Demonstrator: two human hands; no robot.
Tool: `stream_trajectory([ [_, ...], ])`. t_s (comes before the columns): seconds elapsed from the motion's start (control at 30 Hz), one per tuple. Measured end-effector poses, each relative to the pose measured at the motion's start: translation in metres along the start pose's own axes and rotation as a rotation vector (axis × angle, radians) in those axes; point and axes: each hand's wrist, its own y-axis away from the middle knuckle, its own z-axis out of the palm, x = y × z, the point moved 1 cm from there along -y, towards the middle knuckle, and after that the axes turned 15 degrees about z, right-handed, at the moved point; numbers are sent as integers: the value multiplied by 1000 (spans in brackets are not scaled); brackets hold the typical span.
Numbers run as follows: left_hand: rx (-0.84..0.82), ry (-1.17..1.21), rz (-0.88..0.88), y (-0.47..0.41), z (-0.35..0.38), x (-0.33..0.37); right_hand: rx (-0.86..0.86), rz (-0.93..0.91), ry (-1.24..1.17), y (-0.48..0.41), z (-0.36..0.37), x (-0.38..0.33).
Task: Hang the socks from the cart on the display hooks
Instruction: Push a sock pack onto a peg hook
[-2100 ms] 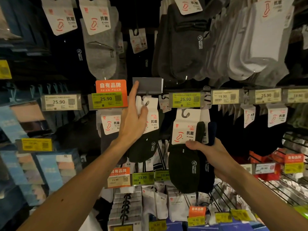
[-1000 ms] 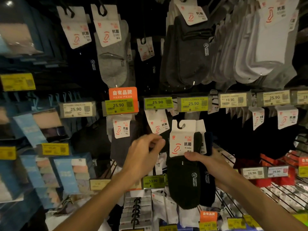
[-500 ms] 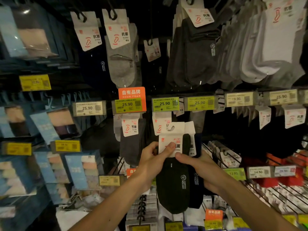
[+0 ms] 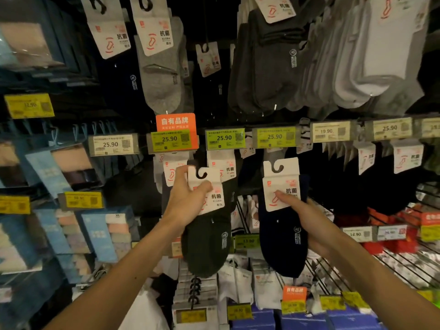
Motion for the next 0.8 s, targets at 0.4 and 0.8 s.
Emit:
stream_trajectory([
  [0.4, -118, -226, 346, -23, 19, 9, 4, -16, 92, 6, -11, -11],
  [0.8, -14, -254, 541, -47, 31, 17, -26, -17, 107, -7, -8, -16],
])
